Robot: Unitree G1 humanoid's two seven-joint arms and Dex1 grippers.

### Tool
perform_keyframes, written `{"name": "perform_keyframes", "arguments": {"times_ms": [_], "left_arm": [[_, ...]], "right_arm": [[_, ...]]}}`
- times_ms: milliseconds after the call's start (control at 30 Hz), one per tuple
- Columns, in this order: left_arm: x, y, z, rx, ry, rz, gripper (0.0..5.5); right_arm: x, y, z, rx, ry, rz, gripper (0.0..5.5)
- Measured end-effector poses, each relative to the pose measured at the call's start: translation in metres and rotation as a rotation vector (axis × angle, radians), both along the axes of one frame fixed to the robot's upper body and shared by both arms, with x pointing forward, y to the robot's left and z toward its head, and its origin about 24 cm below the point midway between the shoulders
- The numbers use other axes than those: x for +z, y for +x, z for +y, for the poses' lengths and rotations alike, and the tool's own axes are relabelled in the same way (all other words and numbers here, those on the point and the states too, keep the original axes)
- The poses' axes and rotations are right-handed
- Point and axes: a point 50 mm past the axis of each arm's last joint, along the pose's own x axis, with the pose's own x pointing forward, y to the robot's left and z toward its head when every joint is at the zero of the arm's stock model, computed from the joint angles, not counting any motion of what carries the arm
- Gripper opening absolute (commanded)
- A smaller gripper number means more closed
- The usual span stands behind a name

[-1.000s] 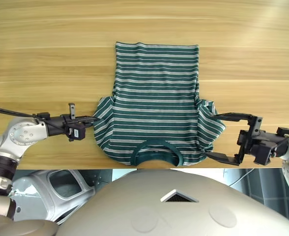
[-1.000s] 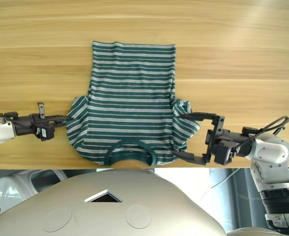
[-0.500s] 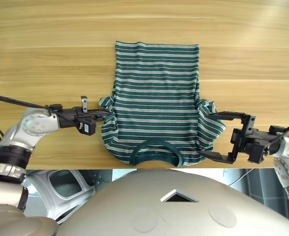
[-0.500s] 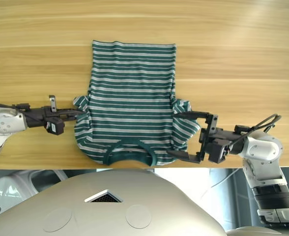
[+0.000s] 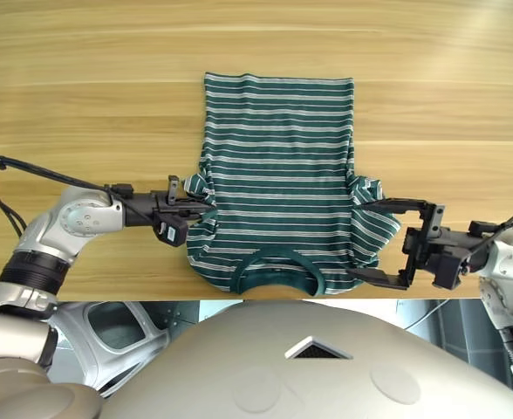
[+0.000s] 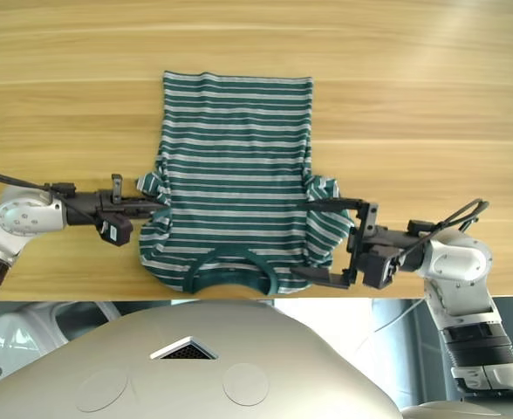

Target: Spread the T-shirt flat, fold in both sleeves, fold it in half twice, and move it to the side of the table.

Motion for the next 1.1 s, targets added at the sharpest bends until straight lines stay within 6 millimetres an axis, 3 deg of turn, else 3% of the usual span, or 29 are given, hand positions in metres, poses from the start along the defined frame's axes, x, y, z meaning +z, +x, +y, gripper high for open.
{"name": "perform_keyframes", "arguments": {"times_ms": [200, 333, 533, 700, 1000, 1100], "left_arm": [[0.02, 0.006, 0.01, 0.037, 0.038, -0.064, 0.01], [0.021, 0.009, 0.015, 0.061, 0.084, -0.073, 0.01], [0.01, 0.017, -0.003, 0.073, 0.104, -0.091, 0.01], [0.021, 0.016, -0.023, 0.006, 0.06, -0.098, 0.01], [0.014, 0.011, -0.035, -0.078, 0.158, -0.025, 0.01], [0.009, 0.009, -0.038, -0.09, 0.196, 0.014, 0.57]], "right_arm": [[0.0, 0.0, 0.001, 0.002, 0.003, 0.0, 5.4], [-0.002, -0.001, 0.004, 0.002, 0.022, 0.004, 5.4], [-0.003, 0.0, 0.008, 0.012, 0.027, 0.0, 5.4], [-0.003, 0.003, 0.011, 0.025, 0.032, -0.01, 5.4], [-0.004, 0.002, 0.013, 0.033, 0.035, -0.004, 5.4], [-0.005, 0.002, 0.014, 0.038, 0.037, 0.0, 5.4]]}}
